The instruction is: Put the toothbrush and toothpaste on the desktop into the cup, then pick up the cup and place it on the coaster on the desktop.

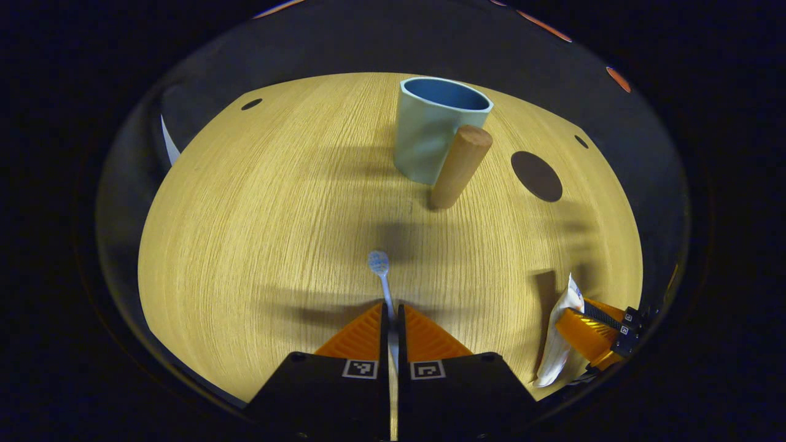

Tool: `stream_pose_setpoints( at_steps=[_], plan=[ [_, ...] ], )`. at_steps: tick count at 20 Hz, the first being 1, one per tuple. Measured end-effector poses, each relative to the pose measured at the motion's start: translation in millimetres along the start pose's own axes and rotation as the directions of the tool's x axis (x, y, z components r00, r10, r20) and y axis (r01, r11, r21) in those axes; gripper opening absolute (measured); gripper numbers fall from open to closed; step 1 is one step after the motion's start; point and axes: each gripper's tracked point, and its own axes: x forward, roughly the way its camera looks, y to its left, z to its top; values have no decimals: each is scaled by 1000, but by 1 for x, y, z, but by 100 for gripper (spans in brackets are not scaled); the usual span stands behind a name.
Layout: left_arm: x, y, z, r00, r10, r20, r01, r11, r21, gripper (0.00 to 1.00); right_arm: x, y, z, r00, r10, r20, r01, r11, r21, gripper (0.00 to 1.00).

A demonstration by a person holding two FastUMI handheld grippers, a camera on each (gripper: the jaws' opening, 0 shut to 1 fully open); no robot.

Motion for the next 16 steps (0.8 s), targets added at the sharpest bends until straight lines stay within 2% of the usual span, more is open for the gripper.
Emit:
stream_pose_setpoints(
  at_steps=[3,10,16],
  plan=[
    [-1,9,21,999,7,40,-7,1000,0,5,0,3,1,999,44,6,-44,999,1,12],
    [-36,23,87,979,22,204,-30,999,34,5,-9,2,31,991,54,126,-49,998,-40,12],
    [-55,17,107,952,-22,306,8,999,47,5,-25,1,56,975,61,215,-48,997,-66,12]
  ],
)
